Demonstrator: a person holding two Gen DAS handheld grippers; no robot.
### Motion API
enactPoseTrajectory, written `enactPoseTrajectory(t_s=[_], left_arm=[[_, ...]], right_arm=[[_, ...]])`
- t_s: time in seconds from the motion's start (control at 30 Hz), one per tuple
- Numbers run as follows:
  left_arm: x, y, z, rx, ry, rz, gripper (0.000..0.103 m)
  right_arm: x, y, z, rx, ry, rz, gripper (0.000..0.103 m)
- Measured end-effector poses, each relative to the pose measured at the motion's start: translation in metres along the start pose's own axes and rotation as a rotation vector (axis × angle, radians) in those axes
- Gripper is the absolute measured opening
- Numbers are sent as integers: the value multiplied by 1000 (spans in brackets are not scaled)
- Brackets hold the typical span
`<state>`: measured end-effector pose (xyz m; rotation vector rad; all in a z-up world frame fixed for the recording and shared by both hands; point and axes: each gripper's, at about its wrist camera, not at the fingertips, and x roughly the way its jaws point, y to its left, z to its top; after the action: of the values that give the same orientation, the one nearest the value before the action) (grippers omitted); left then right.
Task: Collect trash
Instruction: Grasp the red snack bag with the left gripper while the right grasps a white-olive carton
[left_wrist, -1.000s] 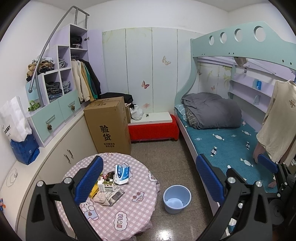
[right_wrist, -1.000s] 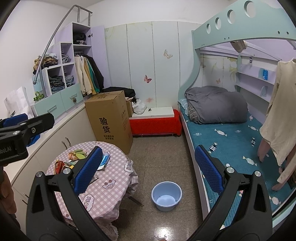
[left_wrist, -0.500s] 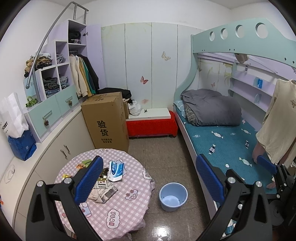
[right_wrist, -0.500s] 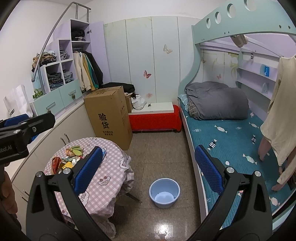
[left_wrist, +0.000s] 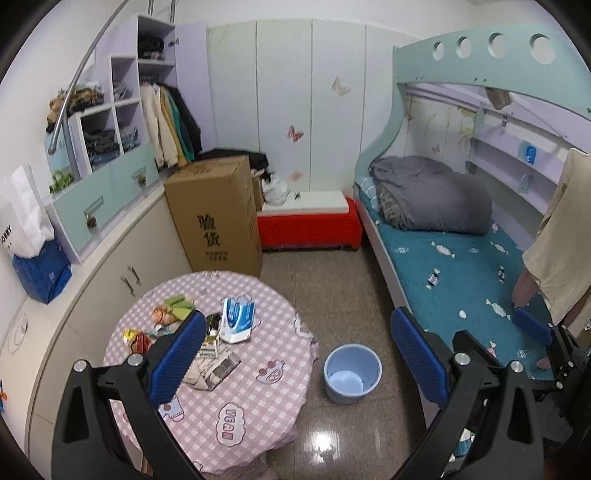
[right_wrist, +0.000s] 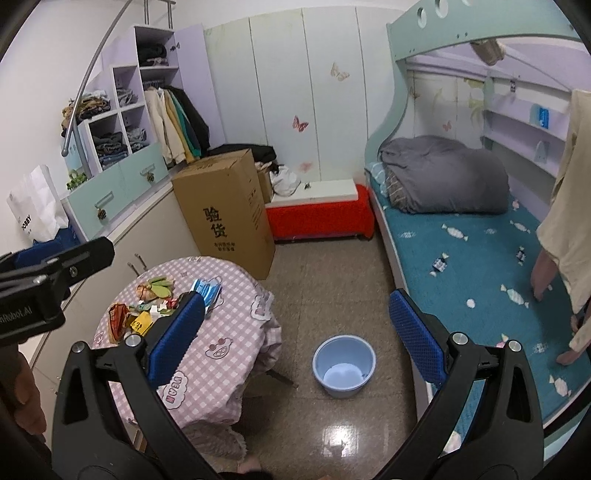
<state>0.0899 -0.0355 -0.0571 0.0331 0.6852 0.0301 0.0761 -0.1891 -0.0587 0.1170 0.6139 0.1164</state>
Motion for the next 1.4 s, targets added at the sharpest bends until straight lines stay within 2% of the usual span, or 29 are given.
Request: enactPoseTrajectory(t_s=[0.2,0.33,0.53,0.67,0.73,0.87,1.07,1.1,1.2,1.27,1.3,1.33,1.4], left_arm=[[49,52,-8,-37,85,28,98],[87,110,-20,-82,158,71,98],[150,225,-58,-157,305,207,98],[187,292,-91,-212,415,256,98],[204,314,-102,-234,449,253,98],[240,337,-116,-228,485,246,98],[276,351,-131,-184,540,253,97],[280,353,-132,-185,543,250,96],[289,359,-134,-194,558,224,77],[297,362,-135,-194,571,211,69],[300,364,-136,-196,574,193,57],[301,365,-136,-200,573,183,39],[298,368,-134,-217,564,166,37]], right_arm=[[56,43,-3,-43,82,23,97],[107,89,-11,-80,161,67,97],[192,172,-36,-143,309,140,97],[240,218,-62,-164,411,169,97],[263,237,-74,-144,453,183,97],[296,262,-83,-143,476,170,97],[350,288,-93,-107,536,163,97],[354,291,-94,-102,539,163,97],[370,300,-97,-100,542,153,97],[380,303,-100,-104,557,134,97],[384,303,-101,-100,568,131,97],[388,302,-102,-85,579,135,97],[395,300,-101,-62,596,147,95]])
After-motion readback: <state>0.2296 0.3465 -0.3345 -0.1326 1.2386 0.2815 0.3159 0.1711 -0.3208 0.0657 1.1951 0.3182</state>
